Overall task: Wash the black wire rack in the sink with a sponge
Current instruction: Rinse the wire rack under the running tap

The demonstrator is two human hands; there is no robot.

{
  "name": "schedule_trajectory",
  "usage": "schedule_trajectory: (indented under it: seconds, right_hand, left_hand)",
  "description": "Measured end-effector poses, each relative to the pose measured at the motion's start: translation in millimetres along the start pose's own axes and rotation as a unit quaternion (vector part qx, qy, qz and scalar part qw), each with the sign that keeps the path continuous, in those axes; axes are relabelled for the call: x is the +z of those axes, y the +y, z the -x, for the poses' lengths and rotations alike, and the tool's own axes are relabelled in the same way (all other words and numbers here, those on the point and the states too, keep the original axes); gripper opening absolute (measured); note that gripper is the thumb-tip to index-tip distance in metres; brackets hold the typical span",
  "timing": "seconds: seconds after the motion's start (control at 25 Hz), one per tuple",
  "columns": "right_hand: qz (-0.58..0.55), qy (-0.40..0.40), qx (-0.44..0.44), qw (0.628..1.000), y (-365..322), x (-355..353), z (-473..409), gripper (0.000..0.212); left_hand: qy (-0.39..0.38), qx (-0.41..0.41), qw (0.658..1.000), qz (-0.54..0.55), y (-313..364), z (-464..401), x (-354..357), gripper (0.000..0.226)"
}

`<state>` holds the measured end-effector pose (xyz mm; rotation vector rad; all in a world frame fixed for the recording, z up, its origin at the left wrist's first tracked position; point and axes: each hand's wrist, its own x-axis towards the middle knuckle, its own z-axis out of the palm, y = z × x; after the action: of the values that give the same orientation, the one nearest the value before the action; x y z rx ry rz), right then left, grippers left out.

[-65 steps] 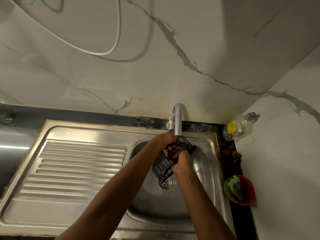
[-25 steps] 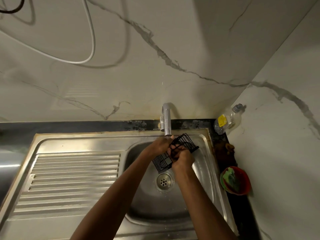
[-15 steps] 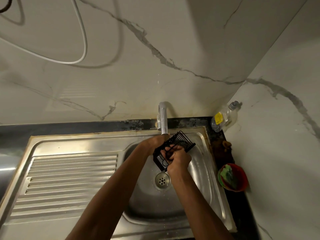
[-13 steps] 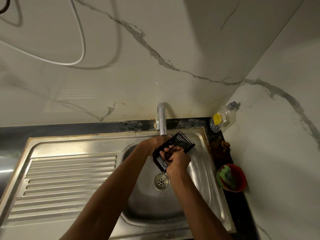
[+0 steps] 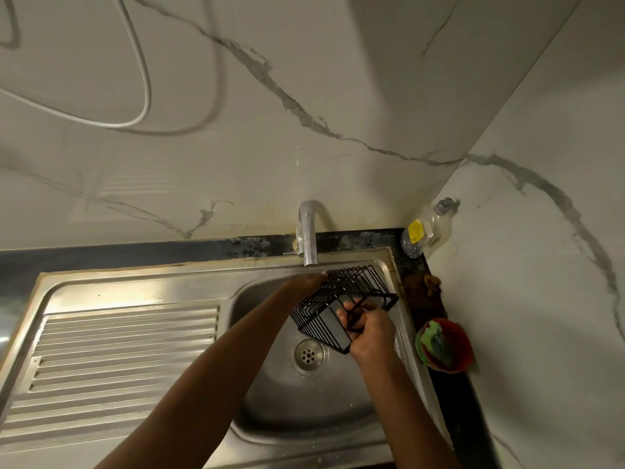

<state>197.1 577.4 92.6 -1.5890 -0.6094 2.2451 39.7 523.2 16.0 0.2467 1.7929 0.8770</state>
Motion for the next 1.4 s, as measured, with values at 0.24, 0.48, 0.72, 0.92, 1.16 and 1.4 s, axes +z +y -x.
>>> schedule_trajectory:
  seconds: [0.24, 0.48, 0.72, 0.92, 1.16, 1.4]
  right_hand:
    - [0.010, -0.017, 0.059, 0.998, -3, -69, -21, 0.024]
    - [0.055, -0.046, 0.062, 0.995, 7, -67, -21, 0.030]
    - [0.133, -0.006, 0.000, 0.991, 18, -17, 6, 0.032]
    - [0.118, 0.009, -0.005, 0.993, 18, 25, 16, 0.034]
    - [0.093, 0.018, -0.011, 0.995, 37, 62, 0, 0.032]
    - [0.063, 0.011, -0.025, 0.998, 48, 76, -1, 0.024]
  left_hand:
    - [0.148, 0.013, 0.989, -0.016, -19, 1, -5, 0.047]
    - [0.271, -0.022, 0.958, -0.096, -12, 17, 7, 0.052]
    - [0.177, -0.056, 0.980, 0.072, -7, 3, 14, 0.086]
    - [0.062, -0.047, 0.990, 0.120, 11, 17, 4, 0.049]
    - [0.010, -0.043, 0.990, 0.131, 18, 33, -30, 0.038]
    - [-0.060, -0.050, 0.979, 0.187, 28, 40, -48, 0.030]
